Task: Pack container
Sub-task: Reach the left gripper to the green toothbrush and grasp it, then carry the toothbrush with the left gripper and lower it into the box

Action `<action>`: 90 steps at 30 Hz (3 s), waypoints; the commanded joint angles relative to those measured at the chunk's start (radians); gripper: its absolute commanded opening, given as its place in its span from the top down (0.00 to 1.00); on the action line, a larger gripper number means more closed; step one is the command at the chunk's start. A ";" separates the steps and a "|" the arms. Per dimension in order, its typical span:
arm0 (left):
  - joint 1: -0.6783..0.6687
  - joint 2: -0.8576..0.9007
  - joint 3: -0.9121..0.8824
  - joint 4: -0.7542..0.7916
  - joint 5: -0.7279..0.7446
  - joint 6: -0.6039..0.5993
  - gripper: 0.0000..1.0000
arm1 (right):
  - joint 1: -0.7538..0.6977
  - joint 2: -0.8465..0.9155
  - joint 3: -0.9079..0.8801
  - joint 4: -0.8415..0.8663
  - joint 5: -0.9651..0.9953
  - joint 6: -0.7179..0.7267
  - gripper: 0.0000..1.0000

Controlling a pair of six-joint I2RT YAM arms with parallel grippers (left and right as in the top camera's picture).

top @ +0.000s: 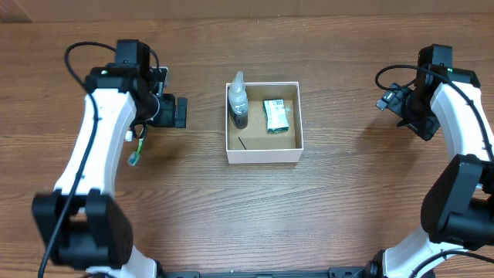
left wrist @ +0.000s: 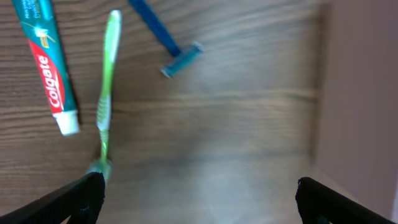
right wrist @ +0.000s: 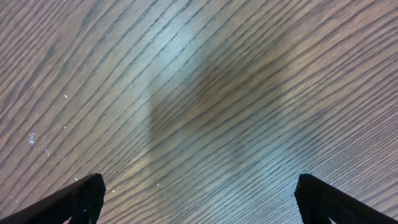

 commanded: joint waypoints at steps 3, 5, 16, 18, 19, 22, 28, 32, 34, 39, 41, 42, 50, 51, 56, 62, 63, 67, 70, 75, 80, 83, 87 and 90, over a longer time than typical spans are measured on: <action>0.017 0.114 0.020 0.101 -0.125 -0.095 0.00 | -0.002 -0.002 0.002 0.003 0.010 -0.006 0.00; 0.018 0.138 0.020 0.134 -0.162 -0.095 0.00 | -0.002 -0.002 0.002 0.003 0.010 -0.006 0.00; 0.123 0.254 0.020 0.163 -0.097 -0.054 0.02 | -0.002 -0.002 0.002 0.003 0.010 -0.006 0.00; 0.135 0.272 0.020 0.169 -0.049 -0.001 0.02 | -0.002 -0.002 0.002 0.003 0.010 -0.006 0.00; 0.139 0.279 0.020 0.172 -0.031 0.020 0.02 | -0.002 -0.002 0.002 0.003 0.010 -0.006 0.00; 0.142 0.289 0.020 0.176 -0.008 0.055 0.03 | -0.002 -0.002 0.002 0.003 0.010 -0.006 0.00; 0.141 0.309 0.019 0.176 -0.006 0.100 0.12 | -0.002 -0.002 0.002 0.003 0.010 -0.006 0.00; 0.149 0.349 0.019 0.173 -0.007 0.116 0.20 | -0.002 -0.002 0.002 0.003 0.010 -0.006 0.00; 0.149 0.376 0.019 0.171 -0.005 0.119 0.28 | -0.002 -0.002 0.002 0.003 0.010 -0.006 0.00; 0.147 0.401 0.019 0.172 -0.003 0.114 0.44 | -0.002 -0.002 0.002 0.003 0.010 -0.006 0.00; 0.147 0.401 0.019 0.172 -0.001 0.114 0.50 | -0.002 -0.002 0.002 0.003 0.010 -0.006 0.00; 0.147 0.401 0.019 0.171 -0.002 0.106 0.56 | -0.002 -0.002 0.002 0.003 0.010 -0.006 0.00; 0.147 0.401 0.019 0.173 -0.002 0.066 0.89 | -0.002 -0.002 0.002 0.003 0.010 -0.006 0.00; 0.147 0.401 0.019 0.172 -0.002 0.061 0.91 | -0.002 -0.002 0.002 0.003 0.010 -0.006 0.00; 0.147 0.400 0.027 0.157 -0.001 0.016 0.96 | -0.002 -0.002 0.002 0.003 0.010 -0.006 0.00; 0.141 0.399 0.248 -0.058 0.072 0.017 0.96 | -0.002 -0.002 0.002 0.003 0.010 -0.006 0.00; 0.134 0.394 0.304 -0.108 0.072 0.020 0.96 | -0.002 -0.002 0.002 0.003 0.010 -0.006 0.00; 0.055 0.335 0.553 -0.283 0.100 0.093 0.96 | -0.002 -0.002 0.002 0.003 0.010 -0.006 0.00; -0.034 0.280 0.674 -0.337 0.109 0.136 0.96 | -0.002 -0.002 0.002 0.003 0.010 -0.006 0.00; -0.252 0.182 0.750 -0.354 0.117 0.338 0.96 | -0.002 -0.002 0.002 0.003 0.010 -0.006 0.00; -0.487 0.169 0.745 -0.356 0.058 0.563 0.96 | -0.002 -0.002 0.002 0.003 0.010 -0.006 0.00; -0.583 0.199 0.734 -0.356 0.047 0.710 0.96 | -0.002 -0.002 0.002 0.003 0.010 -0.006 0.00; -0.632 0.264 0.704 -0.348 -0.038 0.768 0.96 | -0.002 -0.002 0.002 0.003 0.010 -0.006 0.00; -0.630 0.328 0.685 -0.345 -0.033 0.765 0.96 | -0.002 -0.002 0.002 0.003 0.010 -0.006 0.00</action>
